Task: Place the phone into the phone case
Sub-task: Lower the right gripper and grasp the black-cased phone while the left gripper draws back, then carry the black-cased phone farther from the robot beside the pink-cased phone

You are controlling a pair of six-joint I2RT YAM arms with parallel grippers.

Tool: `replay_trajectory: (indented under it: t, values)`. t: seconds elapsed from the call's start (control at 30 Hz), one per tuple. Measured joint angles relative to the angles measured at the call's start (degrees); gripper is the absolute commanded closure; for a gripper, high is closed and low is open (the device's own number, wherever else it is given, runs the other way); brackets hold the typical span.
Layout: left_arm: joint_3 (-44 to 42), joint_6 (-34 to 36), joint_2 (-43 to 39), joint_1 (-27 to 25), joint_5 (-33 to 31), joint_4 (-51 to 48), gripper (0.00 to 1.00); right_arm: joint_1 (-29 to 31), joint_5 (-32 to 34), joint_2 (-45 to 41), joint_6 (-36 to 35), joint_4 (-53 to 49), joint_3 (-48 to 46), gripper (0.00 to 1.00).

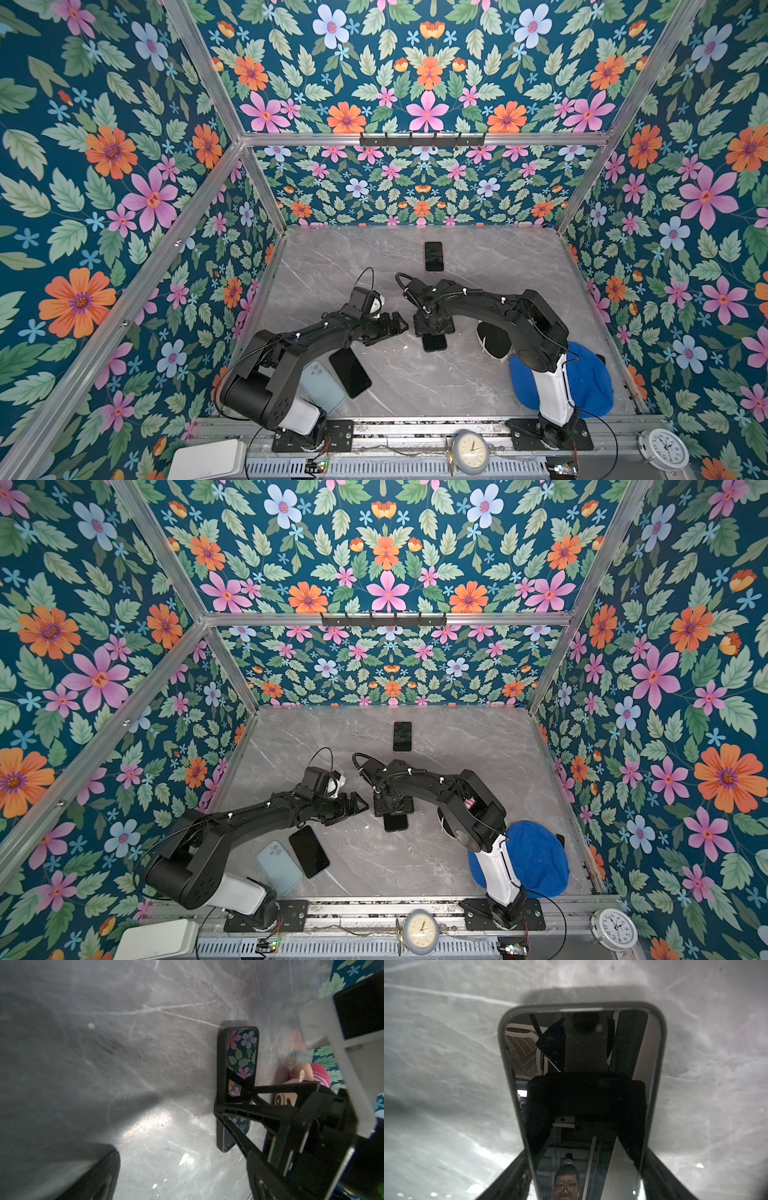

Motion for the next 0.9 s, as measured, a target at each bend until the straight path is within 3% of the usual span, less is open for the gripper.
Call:
replay_trajectory:
  t: [0.2, 0.33, 0.5, 0.6, 0.9]
  values:
    - [1.9, -0.07, 0.5, 0.0, 0.02, -0.76, 0.05, -1.73, 0.55, -0.52, -0.15, -2.56, 1.92, 0.38]
    - [6.03, 0.07, 2.36, 0.0, 0.0, -1.51, 0.06, -6.23, 1.29, -1.7, -3.17, -2.84, 5.16, 0.46]
    - [13.68, 0.28, 8.63, 0.0, 1.07, -1.25, 0.07, -13.27, 2.19, -0.98, -8.44, -2.32, 11.78, 0.48]
    - [19.47, 0.33, 13.38, 0.0, 1.73, -0.68, 0.08, -17.51, 1.92, 2.43, -12.46, -1.53, 17.51, 0.55]
    - [30.93, 1.88, 24.2, 0.0, 3.48, -0.13, 0.08, -24.57, 0.7, 17.14, -21.49, -2.08, 37.35, 0.55]
